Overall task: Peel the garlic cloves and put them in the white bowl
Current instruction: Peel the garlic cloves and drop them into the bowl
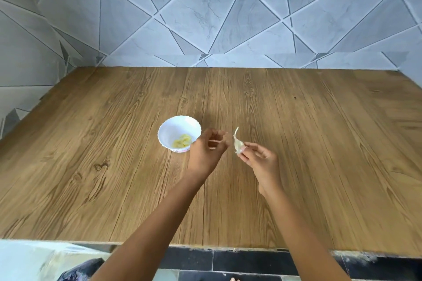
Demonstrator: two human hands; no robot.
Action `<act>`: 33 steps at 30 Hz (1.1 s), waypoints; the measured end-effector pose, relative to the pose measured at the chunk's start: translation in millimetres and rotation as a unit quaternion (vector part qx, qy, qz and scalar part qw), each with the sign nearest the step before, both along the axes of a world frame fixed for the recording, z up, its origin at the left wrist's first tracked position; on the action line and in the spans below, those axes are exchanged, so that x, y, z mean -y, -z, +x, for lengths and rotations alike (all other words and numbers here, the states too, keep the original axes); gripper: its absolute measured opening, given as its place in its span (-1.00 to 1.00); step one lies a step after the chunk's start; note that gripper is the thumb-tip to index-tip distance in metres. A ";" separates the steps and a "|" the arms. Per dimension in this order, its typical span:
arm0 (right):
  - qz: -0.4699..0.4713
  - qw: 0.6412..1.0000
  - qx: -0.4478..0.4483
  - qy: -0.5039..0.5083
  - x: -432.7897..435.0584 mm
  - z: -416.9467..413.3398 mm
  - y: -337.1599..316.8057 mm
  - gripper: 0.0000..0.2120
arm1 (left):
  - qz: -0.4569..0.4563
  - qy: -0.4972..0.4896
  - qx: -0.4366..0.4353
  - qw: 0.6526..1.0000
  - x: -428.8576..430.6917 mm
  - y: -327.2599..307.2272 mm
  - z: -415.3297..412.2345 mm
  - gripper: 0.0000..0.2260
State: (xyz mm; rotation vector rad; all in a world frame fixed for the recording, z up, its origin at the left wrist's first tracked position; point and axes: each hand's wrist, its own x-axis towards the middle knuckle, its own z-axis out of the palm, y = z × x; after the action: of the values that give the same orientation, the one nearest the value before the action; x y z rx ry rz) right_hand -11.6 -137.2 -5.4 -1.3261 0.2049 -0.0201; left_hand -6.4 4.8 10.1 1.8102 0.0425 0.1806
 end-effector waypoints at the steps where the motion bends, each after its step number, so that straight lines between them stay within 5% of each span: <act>1: -0.006 1.000 0.014 0.001 -2.0 -1.1 1.2 -0.91 | -0.047 0.019 -0.046 0.998 1.7 1.9 -0.5 -0.90; 6: -0.091 0.993 0.067 -0.044 -3.4 -3.1 6.3 -0.84 | -0.096 0.082 -0.071 0.989 2.6 -0.6 -0.7 -0.95; 14: -0.220 0.969 0.110 -0.004 -6.1 -2.4 9.3 -0.86 | -0.048 0.089 -0.049 0.994 2.0 -4.5 2.0 -0.89; 17: -0.199 0.976 0.085 0.014 -8.3 -4.0 12.4 -0.88 | -0.062 0.087 -0.072 0.992 2.4 -2.6 -1.3 -0.88; 22: -0.026 0.998 -0.018 0.053 -7.1 -8.2 7.0 -0.94 | -0.118 0.071 -0.122 0.983 4.0 -0.4 -2.9 -0.93; 24: -0.020 0.997 -0.023 0.070 0.1 -10.2 4.9 -0.97 | -0.067 0.040 -0.126 0.989 -0.7 1.1 3.9 -0.92; 29: -0.091 0.996 -0.006 0.012 17.3 -22.9 9.8 -0.90 | 0.225 0.060 -0.118 0.965 0.1 1.4 25.2 -0.82; 33: -0.140 0.989 0.027 -0.037 18.6 -32.9 14.0 -0.90 | 0.274 0.053 -0.091 0.956 6.7 2.4 24.7 -0.80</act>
State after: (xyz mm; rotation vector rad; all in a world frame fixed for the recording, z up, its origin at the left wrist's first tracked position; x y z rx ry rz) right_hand -44.5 -155.8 -19.4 -1.6101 0.1085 -0.0220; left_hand 18.3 -1.9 7.7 2.3730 0.0280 -0.0619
